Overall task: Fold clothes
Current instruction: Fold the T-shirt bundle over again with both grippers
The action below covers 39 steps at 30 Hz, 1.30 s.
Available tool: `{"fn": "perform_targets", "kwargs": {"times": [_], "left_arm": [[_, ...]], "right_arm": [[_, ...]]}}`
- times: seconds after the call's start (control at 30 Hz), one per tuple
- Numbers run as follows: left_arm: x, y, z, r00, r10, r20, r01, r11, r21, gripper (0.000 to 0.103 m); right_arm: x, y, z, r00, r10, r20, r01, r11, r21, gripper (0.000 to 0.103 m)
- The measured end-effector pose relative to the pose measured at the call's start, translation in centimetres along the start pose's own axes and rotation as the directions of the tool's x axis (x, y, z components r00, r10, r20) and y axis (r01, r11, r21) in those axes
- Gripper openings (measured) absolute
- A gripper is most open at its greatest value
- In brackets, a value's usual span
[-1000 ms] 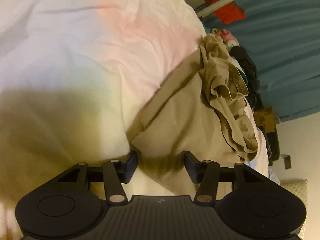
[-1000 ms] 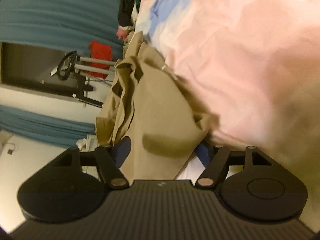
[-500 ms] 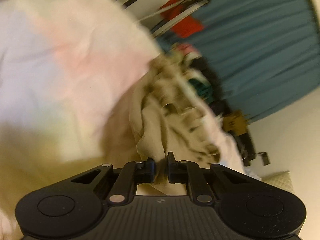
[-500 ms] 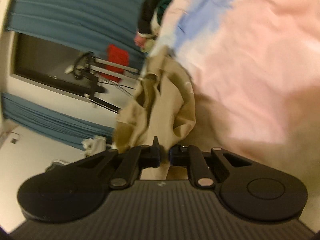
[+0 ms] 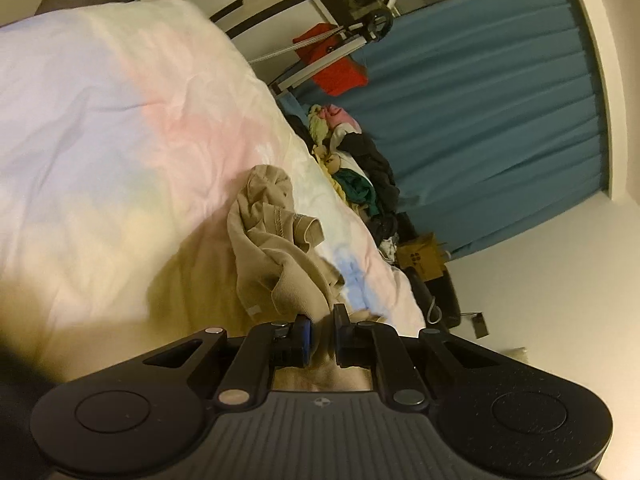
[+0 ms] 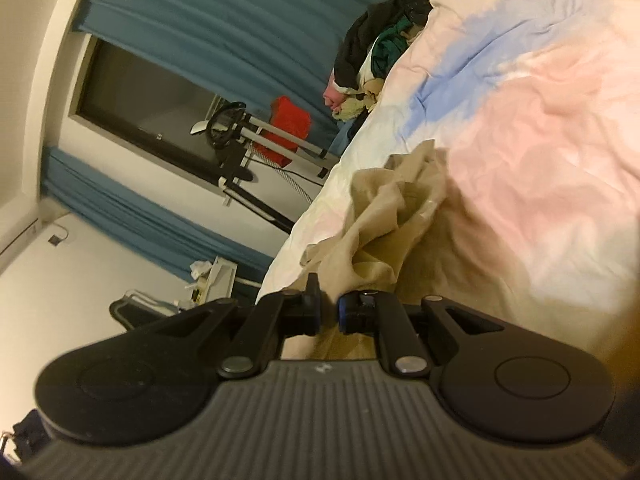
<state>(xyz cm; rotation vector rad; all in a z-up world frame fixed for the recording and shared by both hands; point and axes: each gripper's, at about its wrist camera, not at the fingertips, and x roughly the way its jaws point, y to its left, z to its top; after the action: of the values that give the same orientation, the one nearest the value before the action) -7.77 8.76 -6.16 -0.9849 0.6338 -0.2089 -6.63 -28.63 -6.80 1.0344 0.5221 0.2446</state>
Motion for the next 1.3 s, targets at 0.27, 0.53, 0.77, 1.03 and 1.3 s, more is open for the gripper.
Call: {"fn": "perform_targets", "kwargs": {"times": [0.27,0.53,0.77,1.03,1.3], "left_arm": [[-2.5,-1.3,-2.0,0.999,0.027,-0.017,-0.026,0.999,0.031,0.011],[5.5,-4.1,3.7,0.984,0.165,-0.064,-0.161,0.985,0.066,0.012],[14.9,-3.8,9.0,0.960,0.270,-0.079,-0.264,0.961,0.087,0.012],[21.2,0.5,9.3,0.956,0.276,-0.102,-0.258,0.953,0.158,0.014],[20.9,-0.5,8.4,0.961,0.261,-0.087,-0.230,0.937,0.264,0.019]], "right_arm": [[-5.4,-0.8,-2.8,0.997,-0.082,0.001,0.082,0.995,0.050,0.011],[2.3,-0.4,2.6,0.990,-0.141,-0.010,0.142,0.985,0.101,0.012],[13.1,-1.1,7.7,0.974,-0.216,-0.063,0.224,0.961,0.162,0.013],[19.8,-6.3,8.7,0.962,-0.240,-0.131,0.260,0.951,0.167,0.013],[18.9,-6.6,8.7,0.971,-0.193,-0.142,0.205,0.976,0.069,0.015]]}}
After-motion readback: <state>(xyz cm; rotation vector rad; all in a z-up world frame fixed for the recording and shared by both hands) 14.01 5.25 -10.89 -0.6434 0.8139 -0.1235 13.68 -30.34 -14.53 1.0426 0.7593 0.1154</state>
